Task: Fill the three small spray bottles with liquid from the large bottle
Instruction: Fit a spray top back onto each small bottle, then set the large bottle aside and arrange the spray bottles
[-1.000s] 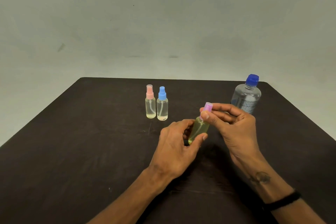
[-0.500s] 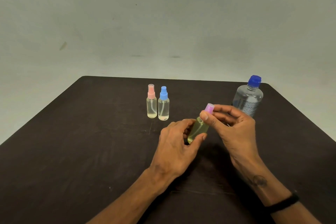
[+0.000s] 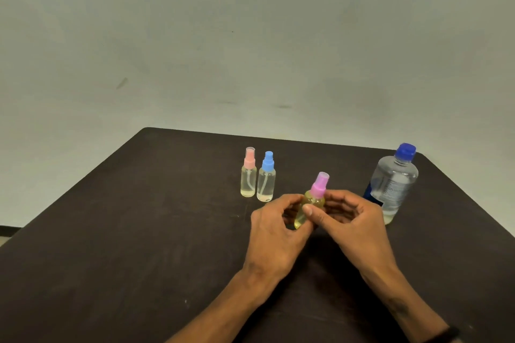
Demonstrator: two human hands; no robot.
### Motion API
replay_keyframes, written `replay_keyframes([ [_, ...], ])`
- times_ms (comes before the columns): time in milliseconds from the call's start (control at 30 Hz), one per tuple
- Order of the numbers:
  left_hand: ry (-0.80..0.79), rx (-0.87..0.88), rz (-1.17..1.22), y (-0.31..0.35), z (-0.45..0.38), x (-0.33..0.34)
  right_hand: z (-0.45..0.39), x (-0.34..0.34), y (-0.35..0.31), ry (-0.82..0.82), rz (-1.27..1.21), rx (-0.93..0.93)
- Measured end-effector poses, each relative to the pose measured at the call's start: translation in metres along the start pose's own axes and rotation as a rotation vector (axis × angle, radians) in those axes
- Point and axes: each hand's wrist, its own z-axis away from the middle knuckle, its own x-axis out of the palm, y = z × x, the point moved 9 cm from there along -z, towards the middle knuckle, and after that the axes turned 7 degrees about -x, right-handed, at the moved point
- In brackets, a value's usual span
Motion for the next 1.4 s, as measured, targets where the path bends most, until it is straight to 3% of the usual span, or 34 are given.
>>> replay_keyframes([
  [400,0.205,-0.09,0.005,-0.018,-0.015,-0.032,-0.038,0.042,0.021,0.06,0.164,-0.01],
  [767,0.19,-0.056,0.038,-0.011,-0.014,-0.03,-0.034,0.037,0.03,0.034,0.159,0.067],
  [867,0.127,-0.002,0.019,0.001,-0.012,-0.025,-0.017,0.005,0.012,0.16,0.231,0.008],
  [1000,0.001,0.038,-0.018,0.009,-0.001,-0.009,0.012,-0.064,-0.026,0.524,0.297,-0.155],
  [1100,-0.059,0.074,-0.054,0.013,0.006,0.003,0.023,-0.107,-0.035,0.653,0.412,-0.204],
  [1200,-0.101,0.038,-0.072,0.011,0.006,0.02,0.015,-0.134,-0.013,0.586,0.459,-0.086],
  [1400,-0.124,0.008,-0.045,0.019,-0.009,0.075,-0.007,-0.138,0.042,0.238,0.407,0.148],
])
